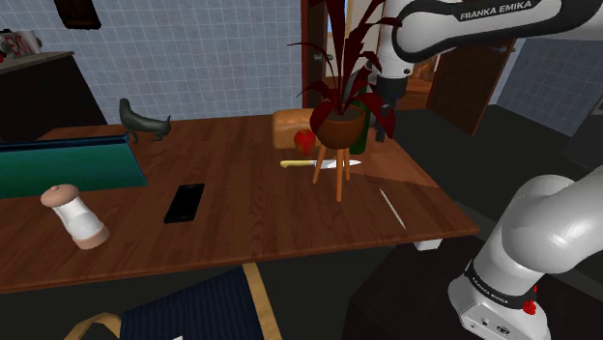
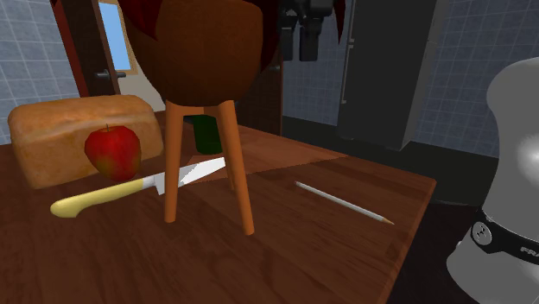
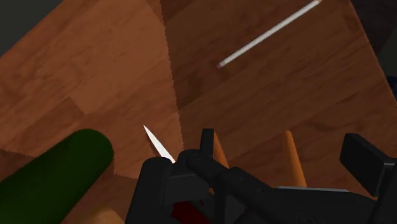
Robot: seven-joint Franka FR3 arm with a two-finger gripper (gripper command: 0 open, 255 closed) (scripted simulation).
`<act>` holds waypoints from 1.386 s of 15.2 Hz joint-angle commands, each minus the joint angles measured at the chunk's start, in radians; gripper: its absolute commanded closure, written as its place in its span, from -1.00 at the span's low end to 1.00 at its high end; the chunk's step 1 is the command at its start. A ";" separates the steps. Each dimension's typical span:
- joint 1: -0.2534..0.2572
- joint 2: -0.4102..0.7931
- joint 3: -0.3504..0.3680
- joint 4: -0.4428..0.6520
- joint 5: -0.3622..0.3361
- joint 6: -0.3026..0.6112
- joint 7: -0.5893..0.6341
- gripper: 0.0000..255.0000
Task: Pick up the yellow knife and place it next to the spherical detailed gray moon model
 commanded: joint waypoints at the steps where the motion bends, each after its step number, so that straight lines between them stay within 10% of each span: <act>1: 0.009 0.071 -0.021 0.007 -0.007 0.070 -0.066 -1.00; 21: 0.063 0.783 -0.059 0.393 0.076 0.423 -0.627 -1.00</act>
